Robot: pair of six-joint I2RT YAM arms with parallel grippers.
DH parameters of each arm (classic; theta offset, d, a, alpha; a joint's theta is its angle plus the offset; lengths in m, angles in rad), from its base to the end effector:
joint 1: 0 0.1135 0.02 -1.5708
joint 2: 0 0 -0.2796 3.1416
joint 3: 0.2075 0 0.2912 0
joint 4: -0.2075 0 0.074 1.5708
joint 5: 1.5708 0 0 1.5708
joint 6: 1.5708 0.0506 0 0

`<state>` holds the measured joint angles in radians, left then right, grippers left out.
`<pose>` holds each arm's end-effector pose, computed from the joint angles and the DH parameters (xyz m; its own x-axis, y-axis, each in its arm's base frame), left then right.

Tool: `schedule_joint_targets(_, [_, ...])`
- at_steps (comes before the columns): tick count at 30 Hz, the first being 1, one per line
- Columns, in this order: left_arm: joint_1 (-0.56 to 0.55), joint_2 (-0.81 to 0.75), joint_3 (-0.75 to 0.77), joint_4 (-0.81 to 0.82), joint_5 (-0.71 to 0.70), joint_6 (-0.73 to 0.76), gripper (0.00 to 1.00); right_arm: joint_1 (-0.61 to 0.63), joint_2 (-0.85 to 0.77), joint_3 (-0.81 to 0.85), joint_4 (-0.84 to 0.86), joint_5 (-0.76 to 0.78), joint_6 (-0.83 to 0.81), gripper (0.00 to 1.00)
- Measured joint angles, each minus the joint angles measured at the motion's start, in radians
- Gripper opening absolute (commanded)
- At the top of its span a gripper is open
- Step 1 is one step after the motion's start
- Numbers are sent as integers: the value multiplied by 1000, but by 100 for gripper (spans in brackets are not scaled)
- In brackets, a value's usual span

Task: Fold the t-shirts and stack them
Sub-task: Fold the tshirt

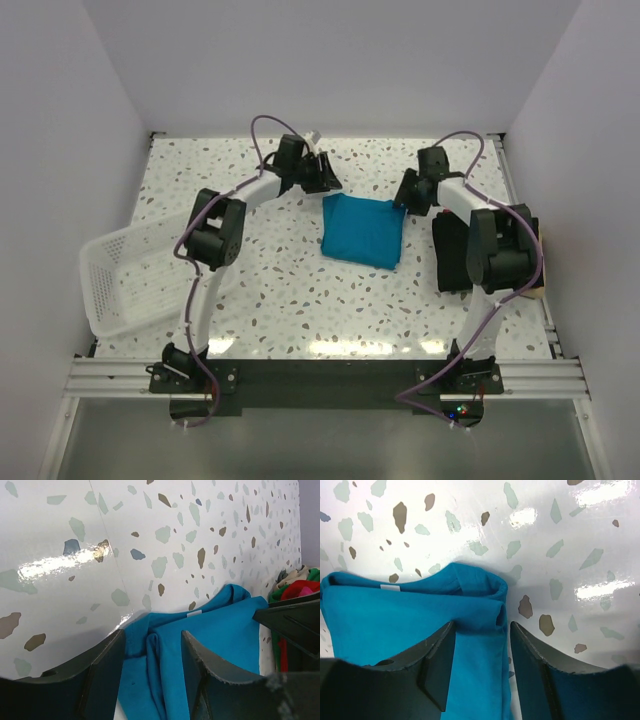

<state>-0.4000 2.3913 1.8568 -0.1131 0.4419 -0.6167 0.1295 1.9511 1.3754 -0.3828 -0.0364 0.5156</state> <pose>0.5403 -0.2519 0.1384 -0.8386 -0.2131 -0.5014 0.2221 0.7067 -0.6717 0.4629 0.0621 0.1664 -0.7798 0.3953 -0.4854 0.2698 0.9119 0.3093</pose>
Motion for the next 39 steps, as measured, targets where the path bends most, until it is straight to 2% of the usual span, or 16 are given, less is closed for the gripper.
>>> schedule_joint_targets(15, [-53,33,26,-32,-46,14,50,0,27,5,8,-7,1,36])
schedule_joint_targets(18, [-59,35,32,-40,-55,25,43,0,27,5,10,-8,1,32])
schedule_joint_targets(21, [-60,35,36,-42,-63,32,30,0,27,5,10,-8,0,22])
schedule_joint_targets(24, [-60,37,38,-45,-67,35,10,0,27,5,10,-8,-1,10])
schedule_joint_targets(27, [-61,40,37,-45,-69,33,0,0,27,5,10,-8,0,3])
schedule_joint_targets(29, [-61,42,37,-45,-69,32,0,0,27,5,10,-8,0,0])
schedule_joint_targets(39, [-61,21,-2,-9,-81,29,0,0,22,5,10,-8,0,0])
